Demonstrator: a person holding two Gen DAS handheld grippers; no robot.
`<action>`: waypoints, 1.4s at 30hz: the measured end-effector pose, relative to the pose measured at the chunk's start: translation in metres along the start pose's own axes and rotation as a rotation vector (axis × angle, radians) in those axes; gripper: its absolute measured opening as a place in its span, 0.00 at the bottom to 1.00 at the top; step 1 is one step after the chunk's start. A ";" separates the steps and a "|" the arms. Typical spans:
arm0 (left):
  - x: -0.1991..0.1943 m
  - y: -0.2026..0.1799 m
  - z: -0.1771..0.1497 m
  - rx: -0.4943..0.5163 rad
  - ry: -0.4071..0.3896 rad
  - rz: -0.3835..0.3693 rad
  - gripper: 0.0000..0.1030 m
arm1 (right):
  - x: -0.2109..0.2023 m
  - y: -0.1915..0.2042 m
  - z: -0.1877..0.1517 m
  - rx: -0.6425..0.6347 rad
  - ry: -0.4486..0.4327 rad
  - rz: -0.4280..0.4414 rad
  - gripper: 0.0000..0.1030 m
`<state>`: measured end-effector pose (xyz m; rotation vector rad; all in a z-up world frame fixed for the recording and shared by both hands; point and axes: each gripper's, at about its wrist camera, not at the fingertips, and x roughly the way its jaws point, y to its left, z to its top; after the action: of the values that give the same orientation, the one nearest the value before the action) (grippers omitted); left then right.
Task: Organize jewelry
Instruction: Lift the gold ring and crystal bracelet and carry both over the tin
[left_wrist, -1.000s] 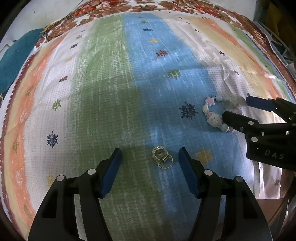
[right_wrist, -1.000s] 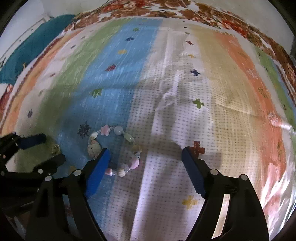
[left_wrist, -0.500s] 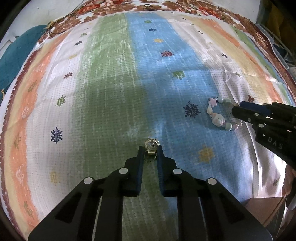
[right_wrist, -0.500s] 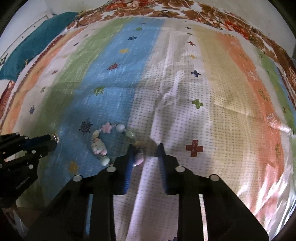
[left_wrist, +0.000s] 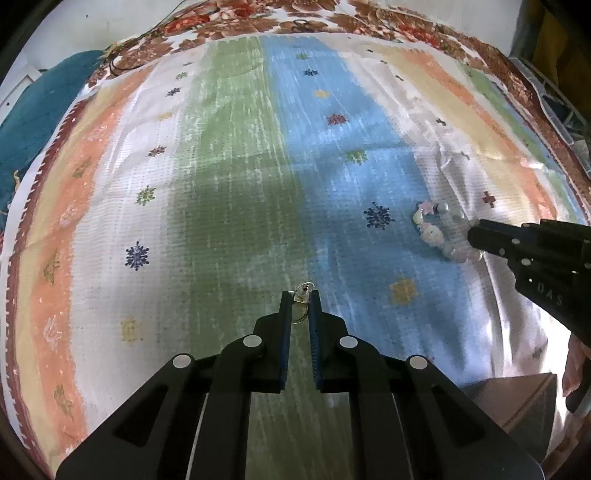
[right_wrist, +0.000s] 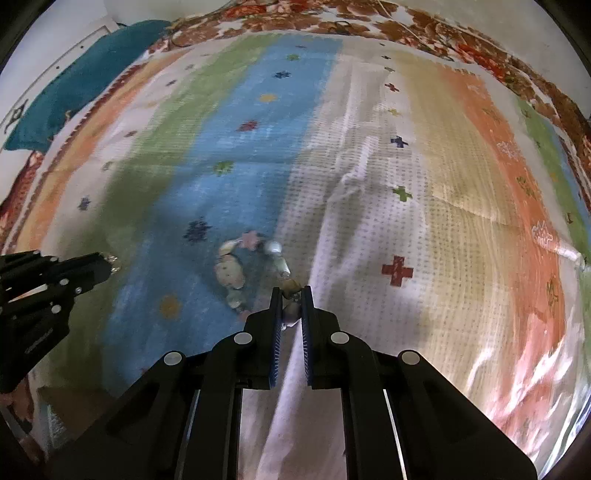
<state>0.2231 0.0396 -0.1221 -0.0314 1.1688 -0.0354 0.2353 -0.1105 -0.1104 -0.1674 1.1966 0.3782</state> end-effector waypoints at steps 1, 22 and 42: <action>-0.003 0.001 -0.001 -0.005 -0.004 0.000 0.08 | -0.004 0.002 -0.001 -0.004 -0.004 0.000 0.11; -0.073 -0.028 -0.017 0.035 -0.099 -0.014 0.08 | -0.081 0.016 -0.026 -0.007 -0.102 0.053 0.11; -0.115 -0.046 -0.039 0.039 -0.170 -0.039 0.08 | -0.146 0.037 -0.046 -0.052 -0.236 0.072 0.11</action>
<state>0.1420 -0.0020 -0.0292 -0.0223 0.9976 -0.0886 0.1361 -0.1201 0.0109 -0.1206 0.9629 0.4790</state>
